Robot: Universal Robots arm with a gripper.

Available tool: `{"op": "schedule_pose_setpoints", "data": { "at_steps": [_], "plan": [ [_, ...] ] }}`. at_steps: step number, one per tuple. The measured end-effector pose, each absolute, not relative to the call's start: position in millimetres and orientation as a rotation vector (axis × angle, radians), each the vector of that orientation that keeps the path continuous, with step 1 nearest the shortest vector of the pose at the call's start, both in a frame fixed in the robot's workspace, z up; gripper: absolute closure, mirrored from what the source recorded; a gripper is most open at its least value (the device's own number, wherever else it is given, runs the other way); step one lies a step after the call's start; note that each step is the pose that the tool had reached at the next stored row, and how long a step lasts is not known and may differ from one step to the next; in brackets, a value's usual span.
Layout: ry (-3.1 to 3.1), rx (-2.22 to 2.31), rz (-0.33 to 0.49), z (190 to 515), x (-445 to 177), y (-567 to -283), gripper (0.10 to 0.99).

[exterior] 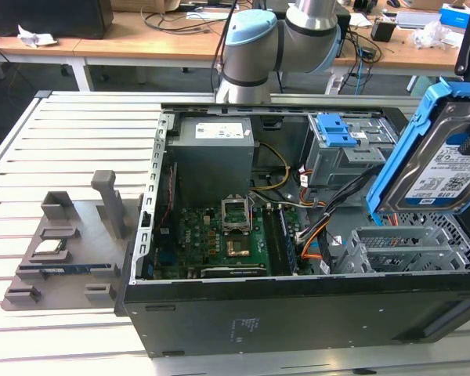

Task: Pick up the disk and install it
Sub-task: 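Pick up the disk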

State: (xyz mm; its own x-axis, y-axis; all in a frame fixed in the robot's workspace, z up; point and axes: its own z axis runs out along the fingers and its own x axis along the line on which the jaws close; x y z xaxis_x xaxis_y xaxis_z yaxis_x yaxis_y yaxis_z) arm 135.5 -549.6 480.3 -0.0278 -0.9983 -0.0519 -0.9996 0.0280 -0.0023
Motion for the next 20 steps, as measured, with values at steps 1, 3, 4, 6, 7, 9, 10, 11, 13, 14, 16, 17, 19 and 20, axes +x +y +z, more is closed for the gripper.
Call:
{"op": "schedule_pose_setpoints", "data": {
  "at_steps": [1, 3, 4, 6, 7, 9, 10, 11, 13, 14, 16, 17, 19, 20],
  "plan": [
    [2.224, -2.163, 0.054, 479.1, 135.5, -550.0, 0.733],
    [2.224, -2.163, 0.054, 477.1, 135.5, -550.5, 0.733],
    [2.224, -2.163, 0.054, 476.5, 135.5, -550.7, 0.733],
    [2.224, -2.163, 0.054, 474.9, 135.5, -551.0, 0.733],
    [2.224, -2.163, 0.054, 473.4, 135.5, -551.4, 0.733],
    [2.224, -2.163, 0.054, 471.2, 135.6, -552.0, 0.733],
    [2.224, -2.163, 0.054, 470.0, 135.6, -552.3, 0.733],
    [2.224, -2.163, 0.054, 468.9, 135.6, -552.5, 0.733],
    [2.224, -2.163, 0.054, 467.7, 135.6, -552.8, 0.733],
    [2.224, -2.163, 0.054, 466.3, 135.6, -553.1, 0.733],
    [2.224, -2.163, 0.054, 464.9, 135.7, -553.3, 0.733],
    [2.224, -2.163, 0.054, 464.2, 135.7, -553.4, 0.733],
    [2.224, -2.163, 0.054, 462.6, 135.7, -553.6, 0.733],
    [2.224, -2.163, 0.054, 461.6, 135.7, -553.7, 0.733]
  ]
}}
